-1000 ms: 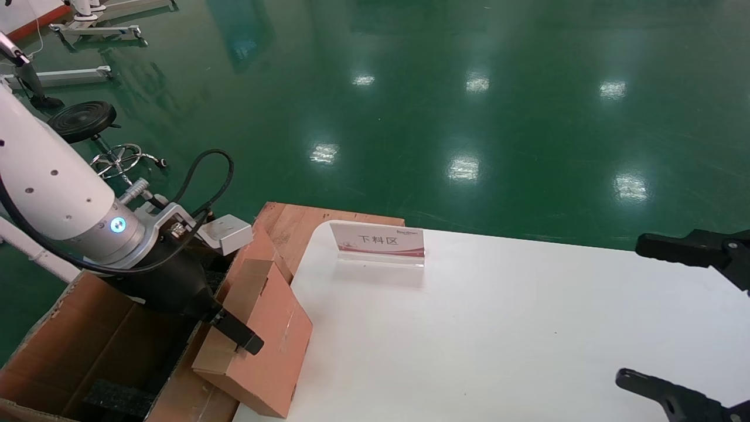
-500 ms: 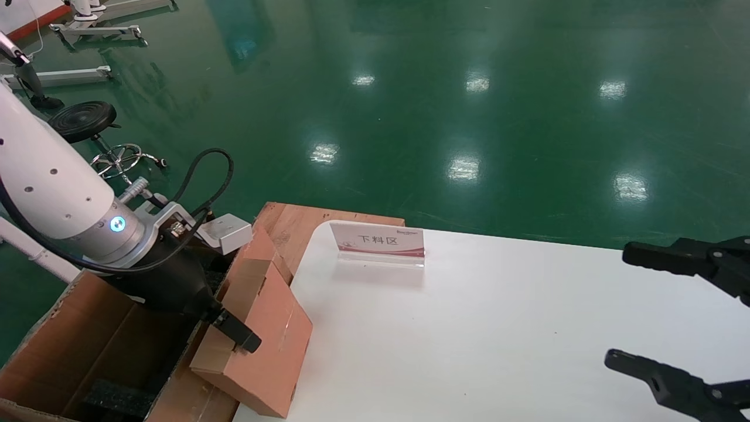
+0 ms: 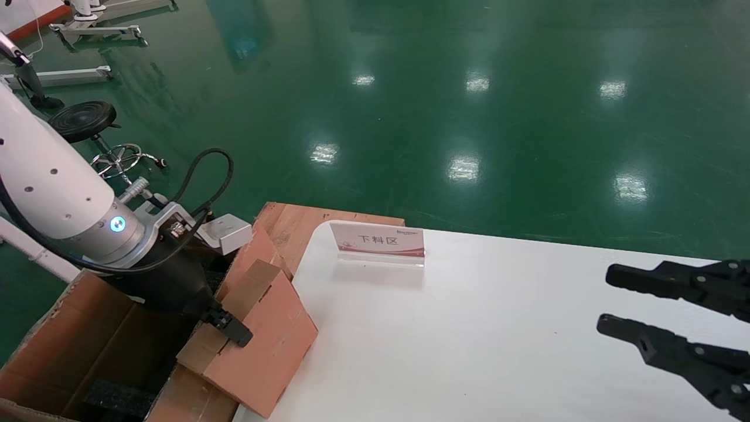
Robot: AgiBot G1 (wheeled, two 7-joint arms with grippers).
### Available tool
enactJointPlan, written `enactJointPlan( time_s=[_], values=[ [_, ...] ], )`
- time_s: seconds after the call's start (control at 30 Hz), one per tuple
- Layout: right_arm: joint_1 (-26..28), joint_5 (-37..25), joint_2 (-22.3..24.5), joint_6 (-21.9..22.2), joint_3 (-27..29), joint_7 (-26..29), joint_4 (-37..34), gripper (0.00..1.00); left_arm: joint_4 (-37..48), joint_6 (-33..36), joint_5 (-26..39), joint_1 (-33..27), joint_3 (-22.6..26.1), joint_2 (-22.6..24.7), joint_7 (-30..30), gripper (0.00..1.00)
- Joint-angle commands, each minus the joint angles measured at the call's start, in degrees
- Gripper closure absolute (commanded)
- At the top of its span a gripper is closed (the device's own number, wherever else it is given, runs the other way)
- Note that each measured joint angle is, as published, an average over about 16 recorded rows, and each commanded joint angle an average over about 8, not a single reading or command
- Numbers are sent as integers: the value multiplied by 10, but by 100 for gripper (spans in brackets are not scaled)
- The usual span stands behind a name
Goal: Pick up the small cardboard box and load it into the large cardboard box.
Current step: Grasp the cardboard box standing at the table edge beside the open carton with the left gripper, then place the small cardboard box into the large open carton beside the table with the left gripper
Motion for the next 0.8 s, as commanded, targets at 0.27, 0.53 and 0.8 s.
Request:
enactJointPlan(
  time_s=[0.27,0.53,0.8],
  values=[
    [0,0,0,0,0,0,0,68,2,0,0,0,0,1,0,100],
    [0,0,0,0,0,0,0,0,12,-12,-6,-19,-18,4,15,100],
    [0,0,0,0,-1,0,0,0,12,-9,6,-84,-48,16,22,100]
  ],
)
